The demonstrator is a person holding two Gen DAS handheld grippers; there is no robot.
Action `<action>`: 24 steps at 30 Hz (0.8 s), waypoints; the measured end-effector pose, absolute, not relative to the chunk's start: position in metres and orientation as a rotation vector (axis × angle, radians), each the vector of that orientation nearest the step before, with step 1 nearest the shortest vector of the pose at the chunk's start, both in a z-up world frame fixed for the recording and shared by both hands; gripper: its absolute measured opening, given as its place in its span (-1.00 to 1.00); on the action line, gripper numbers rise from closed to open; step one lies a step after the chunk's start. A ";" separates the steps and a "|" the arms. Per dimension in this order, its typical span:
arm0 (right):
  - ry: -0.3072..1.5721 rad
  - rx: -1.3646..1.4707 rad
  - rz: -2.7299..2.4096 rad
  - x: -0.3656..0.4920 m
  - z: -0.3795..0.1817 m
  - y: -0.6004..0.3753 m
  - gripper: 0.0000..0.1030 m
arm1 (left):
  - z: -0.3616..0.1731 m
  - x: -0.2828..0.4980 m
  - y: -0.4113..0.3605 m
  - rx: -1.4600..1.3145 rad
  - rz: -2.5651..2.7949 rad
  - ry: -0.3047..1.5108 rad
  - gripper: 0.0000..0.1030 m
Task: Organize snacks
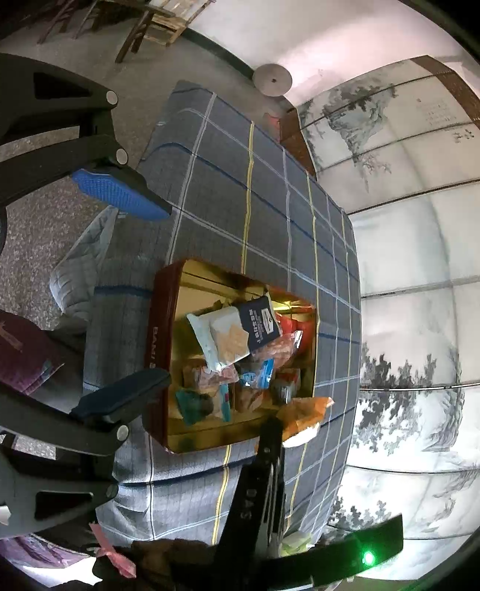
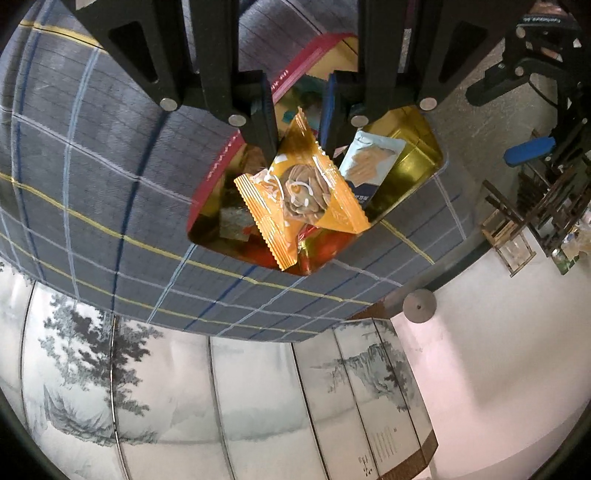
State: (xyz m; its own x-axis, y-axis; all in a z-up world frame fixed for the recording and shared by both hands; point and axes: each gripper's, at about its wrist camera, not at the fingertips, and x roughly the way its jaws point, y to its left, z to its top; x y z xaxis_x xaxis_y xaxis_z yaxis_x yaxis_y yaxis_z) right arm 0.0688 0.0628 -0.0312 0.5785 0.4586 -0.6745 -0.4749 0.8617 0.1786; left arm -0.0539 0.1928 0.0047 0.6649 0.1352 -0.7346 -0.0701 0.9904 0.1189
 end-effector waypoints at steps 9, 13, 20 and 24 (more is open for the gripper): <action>0.846 -0.027 0.514 0.092 -0.046 0.081 -0.60 | 0.001 -0.051 0.203 0.065 0.132 0.850 0.56; 0.860 -0.019 0.507 0.100 -0.050 0.089 -0.60 | -0.003 -0.048 0.207 0.050 0.144 0.868 0.56; 0.861 -0.027 0.530 0.103 -0.050 0.109 -0.39 | -0.006 -0.048 0.216 0.020 0.147 0.868 0.56; 0.803 -0.039 0.543 0.092 -0.041 0.112 0.07 | -0.005 -0.049 0.216 0.026 0.146 0.855 0.56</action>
